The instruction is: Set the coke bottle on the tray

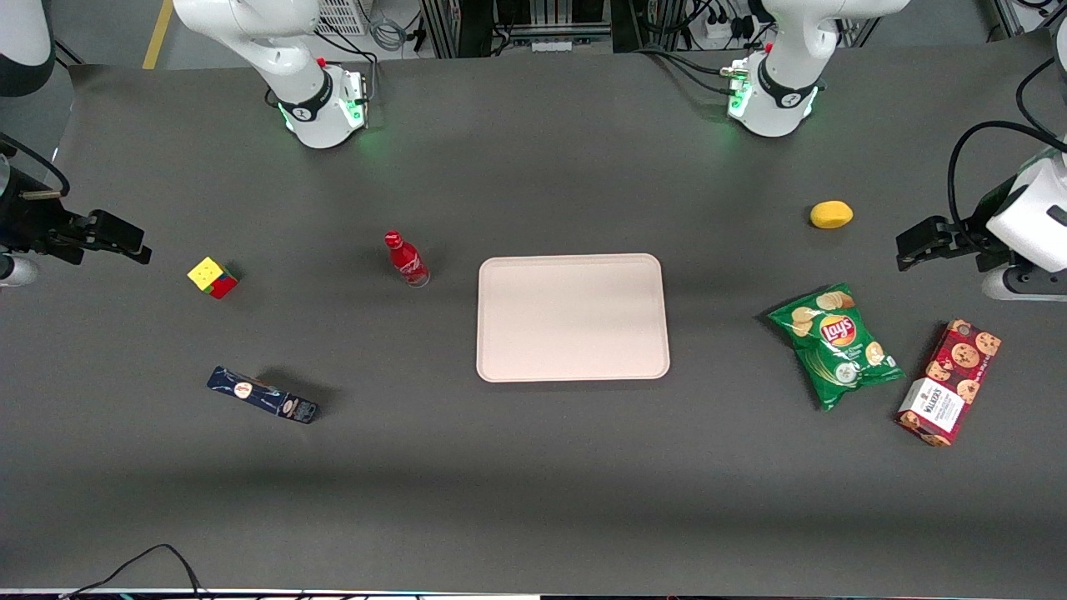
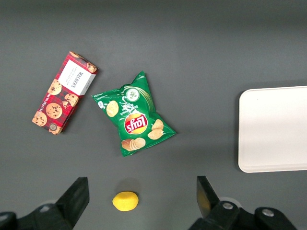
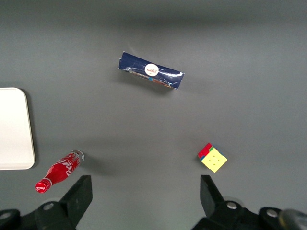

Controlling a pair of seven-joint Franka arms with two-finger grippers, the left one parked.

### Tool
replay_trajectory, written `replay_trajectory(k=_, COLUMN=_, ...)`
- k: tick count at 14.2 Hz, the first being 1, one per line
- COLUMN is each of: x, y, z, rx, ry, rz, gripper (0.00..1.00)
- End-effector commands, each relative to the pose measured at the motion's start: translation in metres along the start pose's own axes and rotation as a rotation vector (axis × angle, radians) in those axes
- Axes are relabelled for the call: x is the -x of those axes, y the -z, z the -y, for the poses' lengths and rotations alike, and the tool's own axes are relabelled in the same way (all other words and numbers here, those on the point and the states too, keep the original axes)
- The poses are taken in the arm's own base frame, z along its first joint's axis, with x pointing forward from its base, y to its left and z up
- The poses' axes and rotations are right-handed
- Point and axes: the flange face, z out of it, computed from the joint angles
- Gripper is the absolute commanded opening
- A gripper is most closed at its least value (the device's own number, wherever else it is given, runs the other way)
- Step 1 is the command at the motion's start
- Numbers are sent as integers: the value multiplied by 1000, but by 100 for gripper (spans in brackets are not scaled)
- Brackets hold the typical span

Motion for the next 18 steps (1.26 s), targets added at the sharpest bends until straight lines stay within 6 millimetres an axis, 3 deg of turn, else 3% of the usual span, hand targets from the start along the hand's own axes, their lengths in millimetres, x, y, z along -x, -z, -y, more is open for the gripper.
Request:
replay_trajectory(k=1, x=-1, y=7, z=5, rx=-18, ry=20, rz=1, gripper=100)
replay_trajectory(k=6, x=15, y=11, z=102, rx=-9, ry=22, rz=22, gripper=100)
replay_trajectory(k=12, x=53, y=10, z=226, rx=-3, ry=57, rz=24, gripper=100)
replay_trajectory(k=16, x=60, y=3, z=248, rx=-56, ry=78, rz=61, gripper=100)
replay_trajectory(k=18, x=63, y=-11, z=257, rx=-54, ry=94, rz=89, gripper=100)
